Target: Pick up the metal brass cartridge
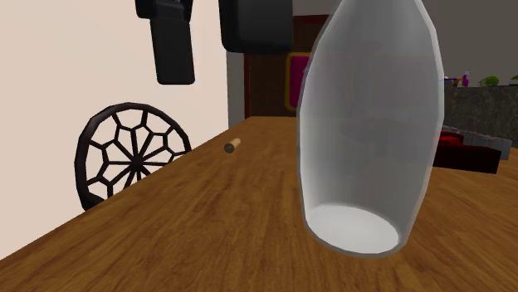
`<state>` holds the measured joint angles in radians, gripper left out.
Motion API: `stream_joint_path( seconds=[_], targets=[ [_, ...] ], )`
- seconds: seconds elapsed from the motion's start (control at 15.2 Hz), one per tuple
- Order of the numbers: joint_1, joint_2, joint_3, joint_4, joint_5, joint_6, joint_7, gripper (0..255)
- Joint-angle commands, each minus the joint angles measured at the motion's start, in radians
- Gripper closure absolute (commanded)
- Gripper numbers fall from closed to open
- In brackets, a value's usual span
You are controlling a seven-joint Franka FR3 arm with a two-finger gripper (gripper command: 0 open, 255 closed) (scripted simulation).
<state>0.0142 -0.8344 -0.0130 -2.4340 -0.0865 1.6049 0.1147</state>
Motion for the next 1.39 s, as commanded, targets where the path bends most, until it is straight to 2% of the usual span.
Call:
stream_joint_path(
  seconds=[0.0, 0.66, 1.32],
  targets=[
    [0.0, 0.0, 0.0, 0.0, 0.0, 0.0, 0.0, 0],
    [0.106, 0.347, 0.073, 0.179, 0.029, 0.154, -0.079, 0],
    [0.19, 0.672, 0.164, 0.425, 0.018, 0.218, -0.149, 0]
  ],
)
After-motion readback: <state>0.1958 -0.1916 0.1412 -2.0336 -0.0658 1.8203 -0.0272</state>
